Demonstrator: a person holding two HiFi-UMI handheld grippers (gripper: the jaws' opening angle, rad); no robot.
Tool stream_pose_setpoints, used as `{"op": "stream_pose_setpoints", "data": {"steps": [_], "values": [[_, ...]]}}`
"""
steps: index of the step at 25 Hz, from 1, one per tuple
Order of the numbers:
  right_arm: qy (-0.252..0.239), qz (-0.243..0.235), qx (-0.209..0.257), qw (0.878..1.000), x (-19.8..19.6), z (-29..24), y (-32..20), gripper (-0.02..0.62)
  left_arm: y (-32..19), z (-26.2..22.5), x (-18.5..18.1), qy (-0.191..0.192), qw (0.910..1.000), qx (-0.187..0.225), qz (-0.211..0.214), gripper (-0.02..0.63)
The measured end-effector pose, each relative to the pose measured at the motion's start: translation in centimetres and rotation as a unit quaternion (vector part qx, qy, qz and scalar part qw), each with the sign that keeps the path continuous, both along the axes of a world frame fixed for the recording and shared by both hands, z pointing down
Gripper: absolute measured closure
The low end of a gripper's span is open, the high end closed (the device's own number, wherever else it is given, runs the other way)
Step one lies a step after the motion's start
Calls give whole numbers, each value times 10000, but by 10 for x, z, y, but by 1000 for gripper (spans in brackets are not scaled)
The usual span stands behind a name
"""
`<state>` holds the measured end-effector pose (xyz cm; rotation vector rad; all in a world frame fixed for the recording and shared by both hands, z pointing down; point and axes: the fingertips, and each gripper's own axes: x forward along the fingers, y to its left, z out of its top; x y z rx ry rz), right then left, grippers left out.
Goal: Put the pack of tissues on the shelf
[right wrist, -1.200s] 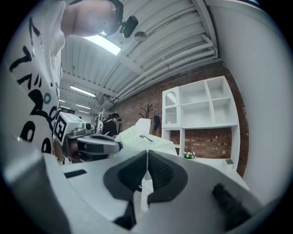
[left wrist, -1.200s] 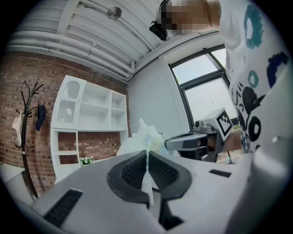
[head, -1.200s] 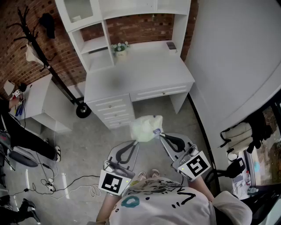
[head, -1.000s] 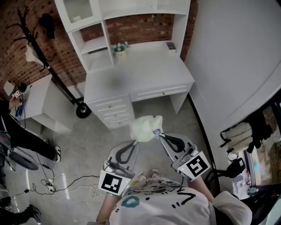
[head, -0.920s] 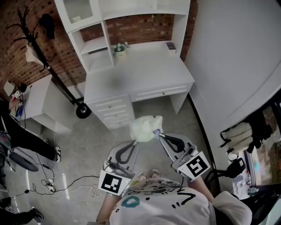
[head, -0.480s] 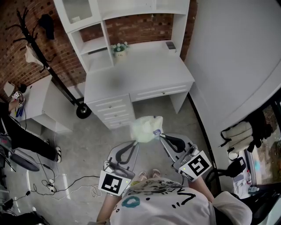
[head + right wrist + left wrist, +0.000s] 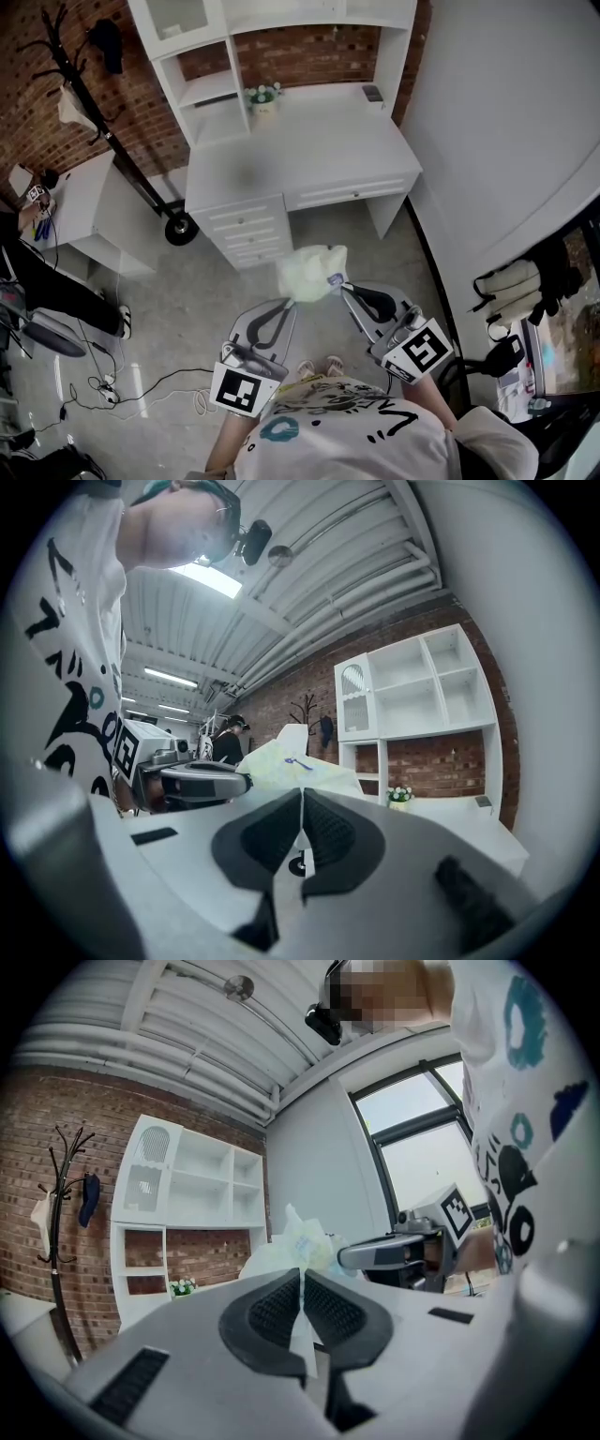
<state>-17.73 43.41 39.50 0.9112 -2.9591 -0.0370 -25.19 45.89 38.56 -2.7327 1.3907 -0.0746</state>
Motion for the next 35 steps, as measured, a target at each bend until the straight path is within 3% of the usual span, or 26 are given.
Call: {"op": "stream_pose_setpoints", "data": {"steps": [16, 35], "values": [[-86, 133, -192, 9997, -22, 17, -12, 567, -14, 18, -23, 70, 9997, -220, 53, 586], [-57, -78, -15, 10000, 19, 2, -136, 567, -135, 3, 18, 75, 9999, -20, -138, 588]]}}
